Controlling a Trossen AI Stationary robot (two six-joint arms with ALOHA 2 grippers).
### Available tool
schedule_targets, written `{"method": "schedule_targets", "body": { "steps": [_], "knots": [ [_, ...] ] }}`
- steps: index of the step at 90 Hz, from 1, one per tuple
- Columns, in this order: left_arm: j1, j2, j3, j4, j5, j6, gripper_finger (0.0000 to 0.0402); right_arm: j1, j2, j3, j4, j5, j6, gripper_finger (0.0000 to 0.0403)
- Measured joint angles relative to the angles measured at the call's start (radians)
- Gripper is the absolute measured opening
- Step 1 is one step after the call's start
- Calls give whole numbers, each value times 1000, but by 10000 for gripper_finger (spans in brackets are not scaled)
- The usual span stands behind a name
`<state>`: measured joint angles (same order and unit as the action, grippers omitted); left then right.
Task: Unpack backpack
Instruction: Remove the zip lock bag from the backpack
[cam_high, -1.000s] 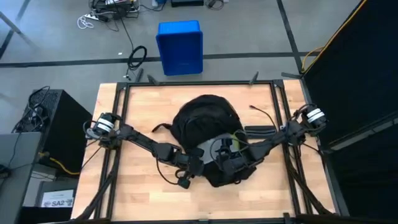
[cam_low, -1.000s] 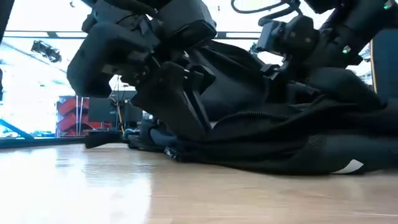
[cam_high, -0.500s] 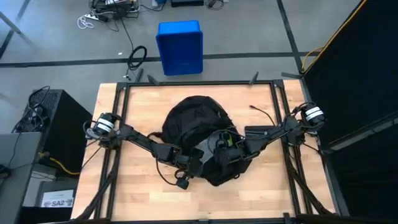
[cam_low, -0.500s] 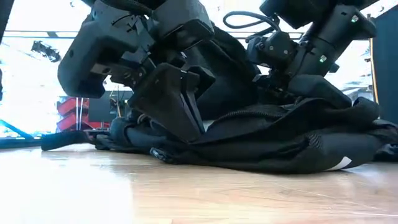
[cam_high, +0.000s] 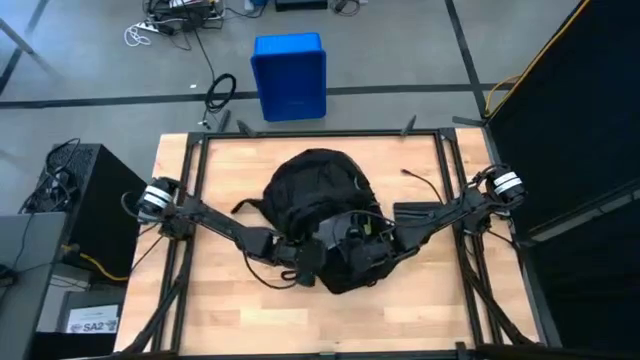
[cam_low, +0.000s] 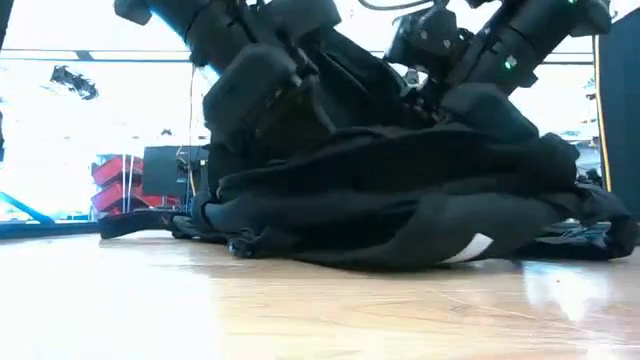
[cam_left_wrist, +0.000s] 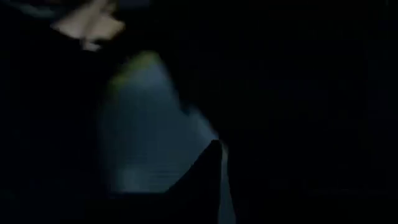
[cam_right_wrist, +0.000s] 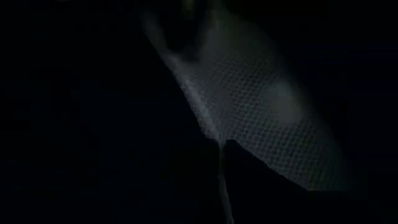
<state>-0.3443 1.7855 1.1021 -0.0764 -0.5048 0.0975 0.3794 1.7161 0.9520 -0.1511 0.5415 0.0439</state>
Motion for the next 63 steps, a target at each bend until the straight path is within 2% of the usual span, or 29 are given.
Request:
{"method": "schedule_targets", "body": {
  "steps": [12,35,47,63],
  "knots": [
    [-6,-8,0,5,1,-2,45,2,0,31,-20,-4,-1,0],
    [-5,-10,0,-33,9,-88,154,3,-2,64,-37,-6,-10,0],
    [-1,11,1,-83,11,-131,199,3,-2,64,-45,-10,-15,0],
    [-1,37,2,-69,21,-137,231,-4,0,64,-76,-156,-15,0]
  ]
}}
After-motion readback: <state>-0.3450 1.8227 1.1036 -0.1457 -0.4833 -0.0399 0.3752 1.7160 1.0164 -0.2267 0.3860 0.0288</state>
